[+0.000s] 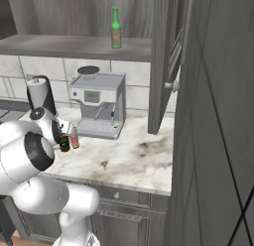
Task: Sort all alcoholic drinks to one cabinet, and non-alcoholic drinks to the other.
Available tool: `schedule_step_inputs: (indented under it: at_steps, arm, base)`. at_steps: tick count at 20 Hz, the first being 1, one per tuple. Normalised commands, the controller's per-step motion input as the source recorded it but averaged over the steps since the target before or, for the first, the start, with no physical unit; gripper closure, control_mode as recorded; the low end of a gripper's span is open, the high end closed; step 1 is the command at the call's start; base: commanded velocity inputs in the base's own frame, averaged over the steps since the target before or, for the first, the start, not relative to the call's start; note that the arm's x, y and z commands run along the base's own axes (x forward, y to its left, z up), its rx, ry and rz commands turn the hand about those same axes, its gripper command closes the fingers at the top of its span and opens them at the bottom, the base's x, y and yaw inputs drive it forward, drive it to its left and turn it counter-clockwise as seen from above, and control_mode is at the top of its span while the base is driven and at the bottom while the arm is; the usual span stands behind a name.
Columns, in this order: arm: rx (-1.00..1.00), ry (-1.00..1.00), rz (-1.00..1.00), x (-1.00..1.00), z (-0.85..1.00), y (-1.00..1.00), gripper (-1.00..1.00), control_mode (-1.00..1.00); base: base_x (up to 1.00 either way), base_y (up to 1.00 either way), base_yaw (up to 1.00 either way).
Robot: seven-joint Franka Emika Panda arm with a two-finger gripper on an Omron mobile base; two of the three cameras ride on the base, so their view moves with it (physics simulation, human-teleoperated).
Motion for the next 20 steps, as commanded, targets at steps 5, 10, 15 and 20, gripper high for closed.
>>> schedule_step_inputs:
  at_steps: [5,10,15,20]
  arm:
    - [-0.03,-0.06,-0.02,0.00,-0.01,0.00,-1.00,-1.00]
    - [-0.03,-0.05,-0.03,0.00,-0.07,0.00,-1.00,-1.00]
    - [-0.01,-0.04,-0.03,0.00,-0.07,0.00,-1.00,-1.00]
    - [0.00,-0.03,-0.03,0.00,0.00,0.00,-1.00,-1.00]
  base:
    - [0.00,0.00,0.00]
    - [0.00,0.00,0.00]
    - [0.00,0.00,0.00]
    - [0.00,0.00,0.00]
